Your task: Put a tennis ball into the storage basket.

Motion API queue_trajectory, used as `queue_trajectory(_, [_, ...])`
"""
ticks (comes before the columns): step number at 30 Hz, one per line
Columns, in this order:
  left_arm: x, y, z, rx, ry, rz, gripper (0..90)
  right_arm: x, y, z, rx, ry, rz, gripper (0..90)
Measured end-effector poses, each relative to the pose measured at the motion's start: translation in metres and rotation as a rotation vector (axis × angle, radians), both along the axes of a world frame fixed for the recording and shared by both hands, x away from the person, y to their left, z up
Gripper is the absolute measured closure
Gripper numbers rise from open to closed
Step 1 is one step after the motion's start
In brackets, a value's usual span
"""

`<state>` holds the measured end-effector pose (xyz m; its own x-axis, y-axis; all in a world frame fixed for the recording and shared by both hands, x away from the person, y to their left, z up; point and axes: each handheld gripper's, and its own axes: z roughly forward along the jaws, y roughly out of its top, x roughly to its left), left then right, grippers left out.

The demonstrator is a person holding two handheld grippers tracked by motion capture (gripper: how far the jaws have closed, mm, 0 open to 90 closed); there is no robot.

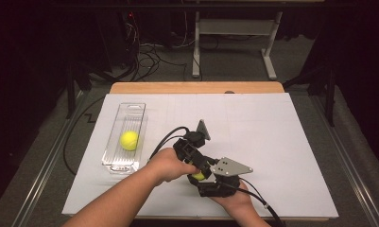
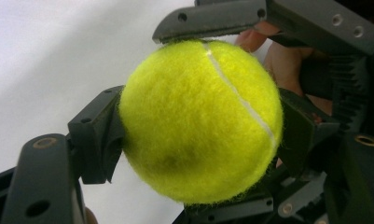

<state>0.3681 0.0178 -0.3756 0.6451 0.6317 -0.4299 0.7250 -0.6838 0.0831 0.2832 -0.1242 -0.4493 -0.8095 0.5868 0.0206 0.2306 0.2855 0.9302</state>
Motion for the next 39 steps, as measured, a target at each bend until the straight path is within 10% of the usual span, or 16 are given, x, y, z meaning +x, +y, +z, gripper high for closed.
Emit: queue_trajectory(39, [0.005,0.011,0.002,0.043,-0.038,0.03,26.5,0.0,-0.003,0.0,0.024,-0.003,-0.028,0.1])
